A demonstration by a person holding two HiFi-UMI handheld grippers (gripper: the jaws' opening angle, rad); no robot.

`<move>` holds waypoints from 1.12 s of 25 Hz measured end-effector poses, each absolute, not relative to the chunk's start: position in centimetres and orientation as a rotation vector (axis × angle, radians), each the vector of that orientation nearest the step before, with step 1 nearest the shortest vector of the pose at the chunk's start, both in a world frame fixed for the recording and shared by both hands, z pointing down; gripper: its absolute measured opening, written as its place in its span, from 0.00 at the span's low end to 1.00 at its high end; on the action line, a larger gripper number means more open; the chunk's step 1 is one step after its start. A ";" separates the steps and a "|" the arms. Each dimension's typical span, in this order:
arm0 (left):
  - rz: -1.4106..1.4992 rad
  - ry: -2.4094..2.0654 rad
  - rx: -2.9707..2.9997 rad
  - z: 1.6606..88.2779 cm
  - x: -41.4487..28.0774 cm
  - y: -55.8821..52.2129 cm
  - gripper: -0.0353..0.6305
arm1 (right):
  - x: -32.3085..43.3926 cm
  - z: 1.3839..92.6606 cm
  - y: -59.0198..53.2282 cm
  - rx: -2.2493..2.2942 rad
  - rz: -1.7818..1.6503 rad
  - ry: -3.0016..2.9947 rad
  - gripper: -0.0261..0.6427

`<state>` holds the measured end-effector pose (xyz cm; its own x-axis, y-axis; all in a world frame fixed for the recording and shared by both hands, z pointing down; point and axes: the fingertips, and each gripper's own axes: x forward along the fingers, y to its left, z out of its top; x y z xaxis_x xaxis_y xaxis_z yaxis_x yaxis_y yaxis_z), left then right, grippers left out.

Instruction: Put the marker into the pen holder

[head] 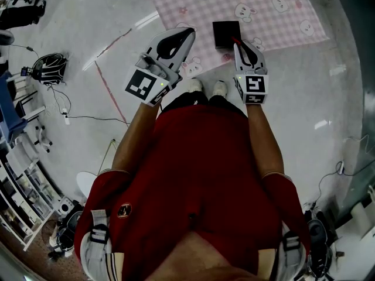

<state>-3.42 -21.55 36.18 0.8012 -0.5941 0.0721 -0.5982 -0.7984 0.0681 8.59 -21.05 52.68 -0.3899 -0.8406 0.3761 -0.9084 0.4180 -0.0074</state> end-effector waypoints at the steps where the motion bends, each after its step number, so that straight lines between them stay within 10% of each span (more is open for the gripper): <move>1: 0.072 -0.962 2.898 36.1 -3.4 -21.6 0.06 | 8.6 52.7 -21.1 1.510 0.304 -2.361 0.10; 28: 0.066 -0.939 2.901 36.4 -2.6 -20.7 0.06 | 8.6 50.6 -21.2 1.479 0.264 -2.422 0.21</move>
